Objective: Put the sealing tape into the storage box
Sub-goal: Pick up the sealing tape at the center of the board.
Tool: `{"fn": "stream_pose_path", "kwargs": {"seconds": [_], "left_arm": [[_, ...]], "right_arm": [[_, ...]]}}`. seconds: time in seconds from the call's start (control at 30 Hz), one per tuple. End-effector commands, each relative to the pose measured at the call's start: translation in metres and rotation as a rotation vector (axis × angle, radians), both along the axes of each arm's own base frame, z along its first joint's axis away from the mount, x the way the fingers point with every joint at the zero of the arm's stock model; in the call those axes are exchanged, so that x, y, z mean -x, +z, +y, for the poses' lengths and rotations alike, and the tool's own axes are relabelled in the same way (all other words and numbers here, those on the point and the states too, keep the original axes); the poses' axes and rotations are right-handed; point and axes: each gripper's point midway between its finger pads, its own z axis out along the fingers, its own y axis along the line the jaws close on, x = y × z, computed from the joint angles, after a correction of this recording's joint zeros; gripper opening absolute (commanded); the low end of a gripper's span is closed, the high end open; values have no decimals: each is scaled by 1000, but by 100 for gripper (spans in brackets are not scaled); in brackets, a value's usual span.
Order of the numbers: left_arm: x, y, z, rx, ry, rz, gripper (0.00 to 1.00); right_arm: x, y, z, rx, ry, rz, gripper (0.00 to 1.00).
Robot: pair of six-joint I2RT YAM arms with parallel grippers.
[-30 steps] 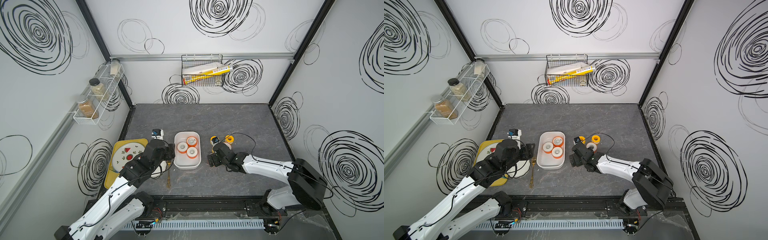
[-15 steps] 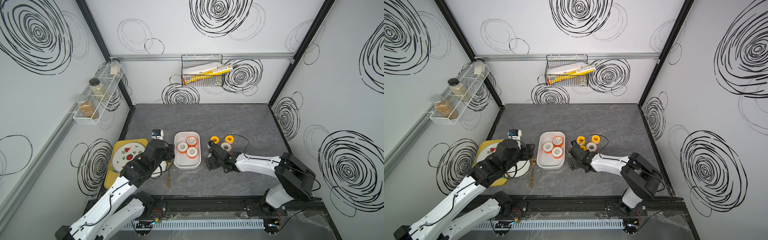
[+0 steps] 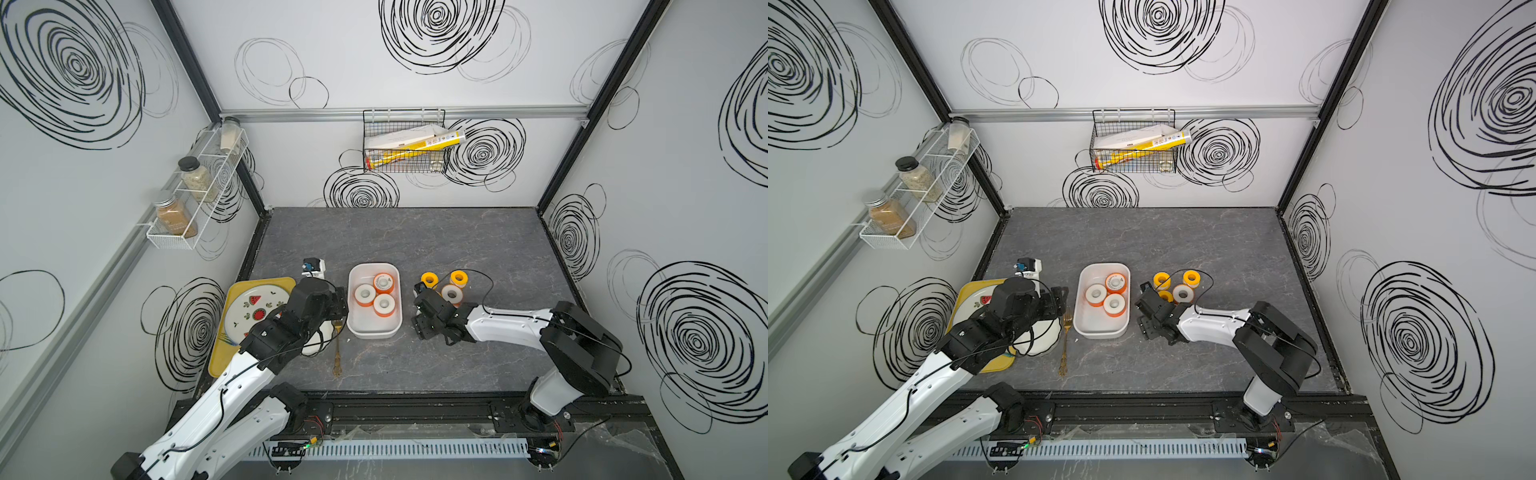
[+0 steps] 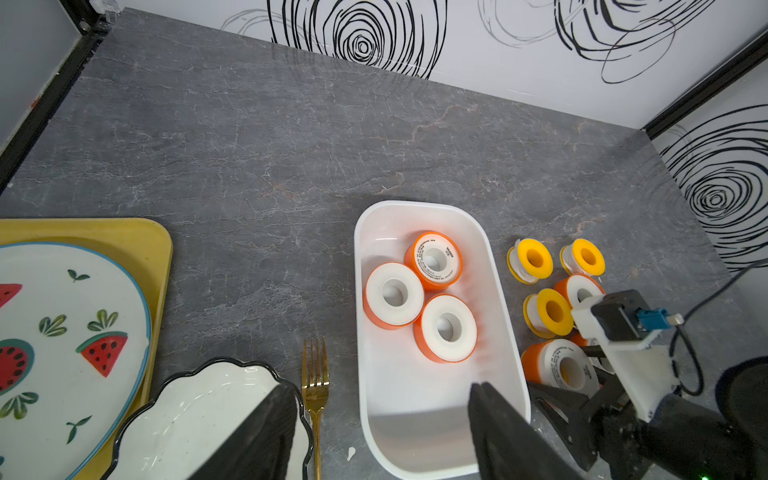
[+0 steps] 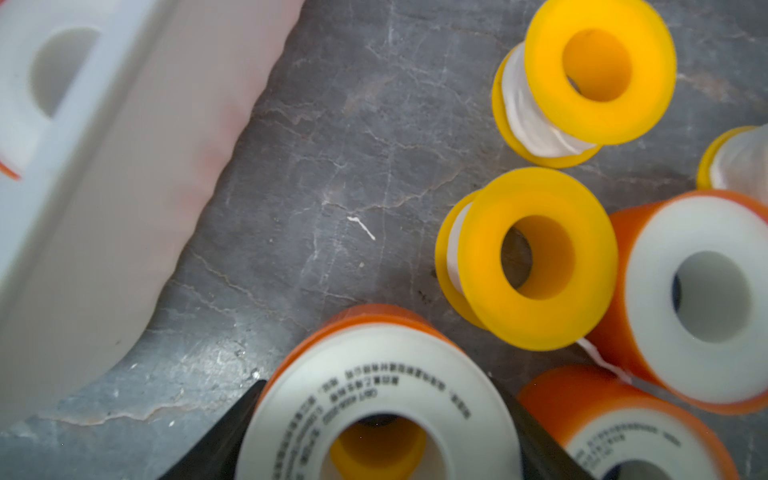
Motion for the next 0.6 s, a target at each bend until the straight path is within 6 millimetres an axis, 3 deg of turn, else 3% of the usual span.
{"fn": "stream_pose_path", "kwargs": {"seconds": [0.0, 0.23, 0.57], "left_arm": [[-6, 3, -1, 3, -2, -28, 73], [-7, 2, -1, 2, -3, -20, 72], [-7, 4, 1, 4, 2, -29, 73]], "right_arm": [[-2, 13, 4, -23, -13, -13, 73], [-1, 26, 4, -48, -15, -24, 66], [-2, 63, 4, -95, -11, -70, 66]]}}
